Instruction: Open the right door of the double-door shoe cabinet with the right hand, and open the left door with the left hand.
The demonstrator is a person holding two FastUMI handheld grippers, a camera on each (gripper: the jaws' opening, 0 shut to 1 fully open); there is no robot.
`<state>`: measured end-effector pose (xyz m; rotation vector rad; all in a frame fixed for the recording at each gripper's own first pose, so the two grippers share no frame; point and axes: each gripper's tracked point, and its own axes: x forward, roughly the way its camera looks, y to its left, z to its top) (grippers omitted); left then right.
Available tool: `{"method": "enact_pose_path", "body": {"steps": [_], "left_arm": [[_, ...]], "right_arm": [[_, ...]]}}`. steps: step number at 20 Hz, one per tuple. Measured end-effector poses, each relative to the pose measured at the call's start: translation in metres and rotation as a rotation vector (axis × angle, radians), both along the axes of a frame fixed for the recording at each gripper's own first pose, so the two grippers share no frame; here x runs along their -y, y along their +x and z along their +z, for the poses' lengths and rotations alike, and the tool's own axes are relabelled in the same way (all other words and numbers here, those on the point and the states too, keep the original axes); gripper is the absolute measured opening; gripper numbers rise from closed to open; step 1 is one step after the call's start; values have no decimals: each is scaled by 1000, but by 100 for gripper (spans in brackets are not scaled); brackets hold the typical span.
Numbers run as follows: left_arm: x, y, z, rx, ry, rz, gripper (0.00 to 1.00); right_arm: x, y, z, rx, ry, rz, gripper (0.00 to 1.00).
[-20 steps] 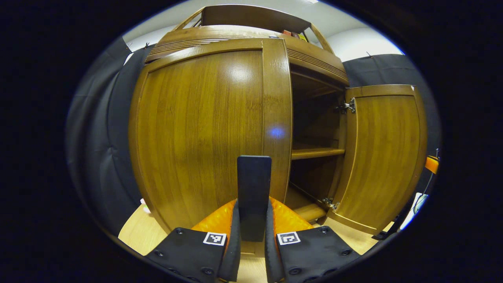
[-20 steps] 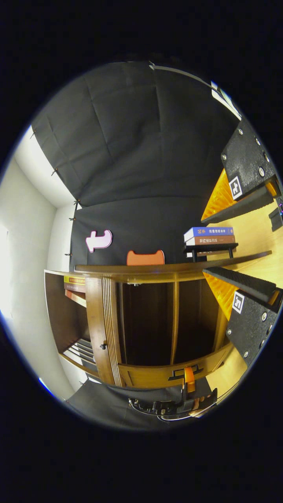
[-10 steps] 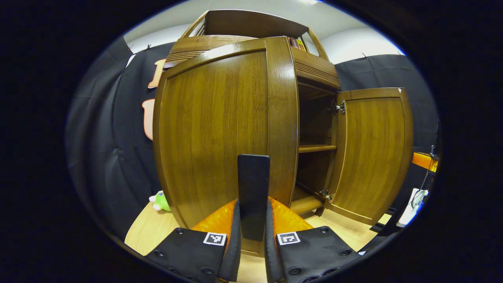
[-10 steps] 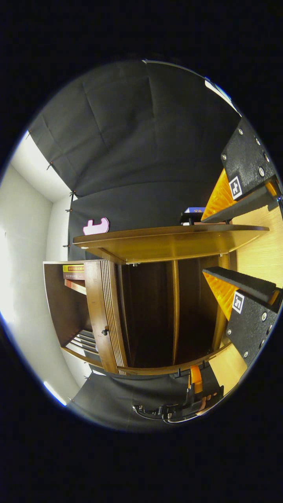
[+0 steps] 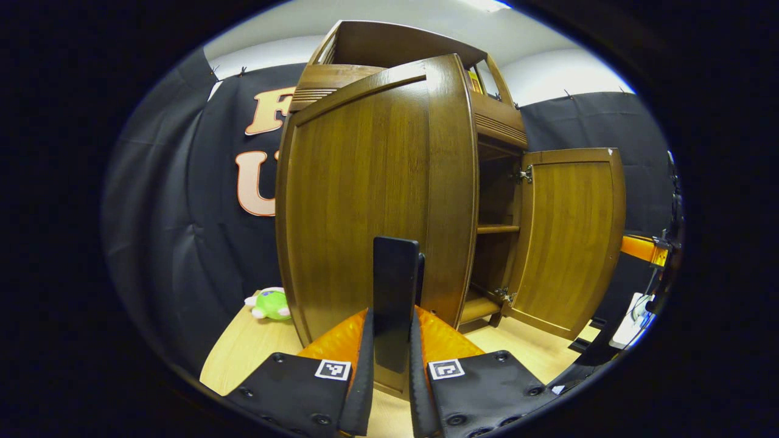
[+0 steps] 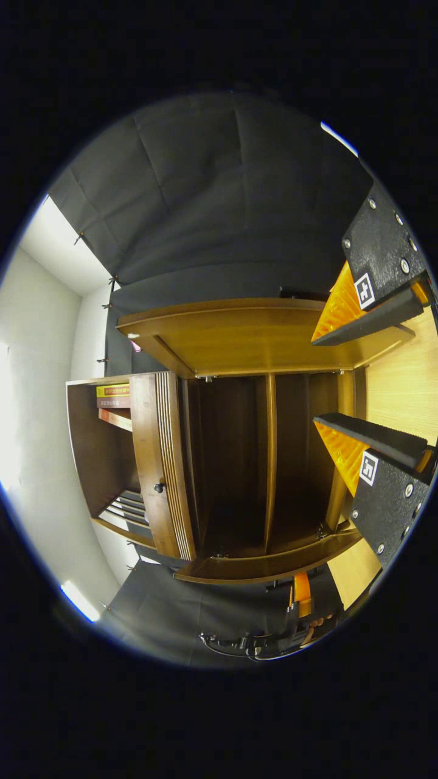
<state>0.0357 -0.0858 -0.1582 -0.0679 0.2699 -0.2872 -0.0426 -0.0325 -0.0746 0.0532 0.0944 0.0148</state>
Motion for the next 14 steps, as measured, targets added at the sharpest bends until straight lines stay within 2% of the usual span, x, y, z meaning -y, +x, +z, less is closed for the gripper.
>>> {"method": "enact_pose_path", "body": {"steps": [1, 2, 3, 13, 14], "left_arm": [[-2, -1, 0, 3, 1, 0, 30], [-5, -3, 0, 1, -2, 5, 28], [-15, -11, 1, 1, -9, 12, 25], [-85, -32, 4, 11, -2, 111, 25], [-90, -31, 5, 21, 16, 118, 20]], "right_arm": [[-3, 0, 0, -2, 1, 8, 77], [-6, 1, 1, -1, 3, 13, 70], [-10, 1, 2, 2, 4, 19, 70], [-35, 8, 1, 4, 5, 60, 70], [-38, 8, 1, 5, 11, 66, 70]]}}
